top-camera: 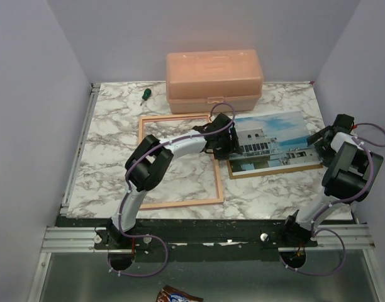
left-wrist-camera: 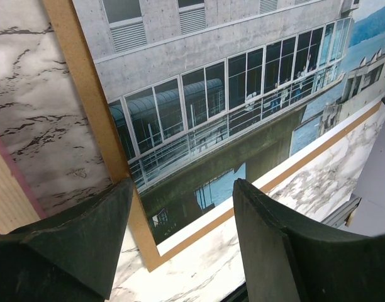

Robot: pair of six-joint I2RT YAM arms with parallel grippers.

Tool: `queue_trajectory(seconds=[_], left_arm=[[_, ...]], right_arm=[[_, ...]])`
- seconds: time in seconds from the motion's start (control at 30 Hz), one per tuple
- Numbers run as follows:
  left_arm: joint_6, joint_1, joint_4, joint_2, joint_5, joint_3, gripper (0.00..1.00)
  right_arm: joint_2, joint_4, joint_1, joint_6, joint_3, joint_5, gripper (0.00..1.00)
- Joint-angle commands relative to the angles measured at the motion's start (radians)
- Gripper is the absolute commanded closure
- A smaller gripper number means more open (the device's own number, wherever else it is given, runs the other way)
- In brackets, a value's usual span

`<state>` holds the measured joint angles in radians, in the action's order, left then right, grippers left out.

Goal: Put the photo into the frame
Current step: Pick up the photo at the center of the board.

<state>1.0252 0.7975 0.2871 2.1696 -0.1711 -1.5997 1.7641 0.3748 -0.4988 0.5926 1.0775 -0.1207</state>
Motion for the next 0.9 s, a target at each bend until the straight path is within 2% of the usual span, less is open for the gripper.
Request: queue_trajectory(seconds=[0.0, 0.23, 0.7, 0.87], left_arm=[[-0.020, -0.011, 0.066, 0.019, 0.016, -0.007, 0.33], [-0.023, -0.014, -0.018, 0.005, -0.044, 0.052, 0.36], [-0.037, -0.016, -0.023, 0.042, -0.108, 0.049, 0.41], [-0.042, -0.015, -0.032, 0.037, -0.116, 0.059, 0.42]], right_arm=[[0.031, -0.033, -0.004, -0.006, -0.051, 0.158, 0.00], [0.011, -0.058, -0.004, -0.007, -0.087, 0.298, 0.01], [0.003, -0.210, 0.000, 0.064, -0.188, 0.621, 0.04], [-0.018, -0.247, 0.029, 0.105, -0.204, 0.686, 0.04]])
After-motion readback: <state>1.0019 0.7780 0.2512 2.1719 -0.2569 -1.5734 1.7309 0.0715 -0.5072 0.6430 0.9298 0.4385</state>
